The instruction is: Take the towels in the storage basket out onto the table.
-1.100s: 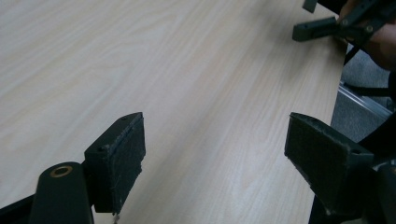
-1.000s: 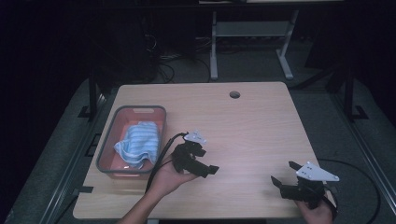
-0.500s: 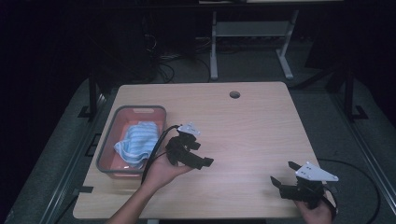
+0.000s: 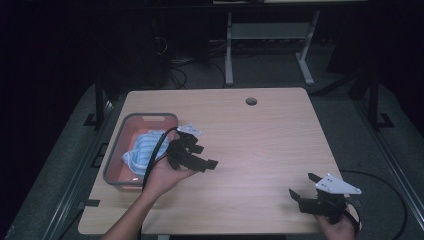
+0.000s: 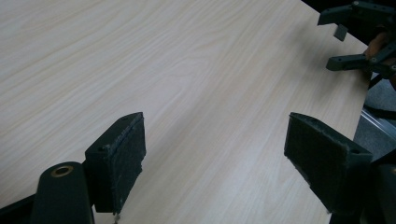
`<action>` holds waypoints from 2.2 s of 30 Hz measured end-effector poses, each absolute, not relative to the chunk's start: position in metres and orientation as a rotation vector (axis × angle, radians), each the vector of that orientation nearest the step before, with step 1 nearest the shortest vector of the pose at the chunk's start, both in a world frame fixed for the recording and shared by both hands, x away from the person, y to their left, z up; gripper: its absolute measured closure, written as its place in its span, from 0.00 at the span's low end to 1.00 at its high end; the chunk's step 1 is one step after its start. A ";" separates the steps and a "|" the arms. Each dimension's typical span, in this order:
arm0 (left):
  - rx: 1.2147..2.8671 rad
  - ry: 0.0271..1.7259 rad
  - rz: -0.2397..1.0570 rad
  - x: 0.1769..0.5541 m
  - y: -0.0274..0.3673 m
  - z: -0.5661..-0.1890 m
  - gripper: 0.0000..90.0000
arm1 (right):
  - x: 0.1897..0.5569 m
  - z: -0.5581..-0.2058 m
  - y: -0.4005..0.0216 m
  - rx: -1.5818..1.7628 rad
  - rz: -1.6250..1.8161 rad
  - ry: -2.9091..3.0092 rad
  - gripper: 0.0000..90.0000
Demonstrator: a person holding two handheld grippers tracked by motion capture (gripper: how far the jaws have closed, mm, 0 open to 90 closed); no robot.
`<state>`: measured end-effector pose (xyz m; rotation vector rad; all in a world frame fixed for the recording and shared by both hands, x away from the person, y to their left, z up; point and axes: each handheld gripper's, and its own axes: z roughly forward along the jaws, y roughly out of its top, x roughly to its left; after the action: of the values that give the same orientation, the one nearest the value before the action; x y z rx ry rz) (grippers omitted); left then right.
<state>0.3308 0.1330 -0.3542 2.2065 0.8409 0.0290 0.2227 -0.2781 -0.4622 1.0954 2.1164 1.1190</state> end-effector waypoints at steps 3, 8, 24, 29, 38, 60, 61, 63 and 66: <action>2.188 0.865 0.044 0.332 0.143 -0.351 0.23 | 0.223 -0.462 -0.278 1.099 1.119 2.115 0.16; 2.167 0.914 0.078 0.337 0.163 -0.344 0.23 | 0.223 -0.462 -0.278 1.096 1.113 2.115 0.16; 2.116 1.061 0.164 0.346 0.215 -0.338 0.23 | 0.223 -0.462 -0.278 1.087 1.111 2.121 0.16; 2.091 1.134 0.199 0.349 0.234 -0.339 0.23 | 0.222 -0.461 -0.279 1.087 1.114 2.117 0.16; 2.041 1.301 0.258 0.352 0.269 -0.348 0.24 | 0.222 -0.461 -0.278 1.083 1.112 2.122 0.16; 2.205 1.628 0.291 0.366 0.281 -0.390 0.31 | 0.221 -0.460 -0.278 1.081 1.117 2.123 0.16; 2.219 1.631 0.282 0.367 0.280 -0.392 0.32 | 0.221 -0.460 -0.278 1.081 1.118 2.122 0.16; 2.244 1.650 0.263 0.370 0.278 -0.396 0.33 | 0.221 -0.460 -0.278 1.080 1.118 2.123 0.16; 2.306 1.661 0.254 0.374 0.273 -0.403 0.35 | 0.221 -0.460 -0.278 1.083 1.123 2.122 0.16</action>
<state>0.3742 0.2727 -0.4031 2.3059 1.6614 0.2543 0.2208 -0.2777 -0.4597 1.0833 2.1219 1.1226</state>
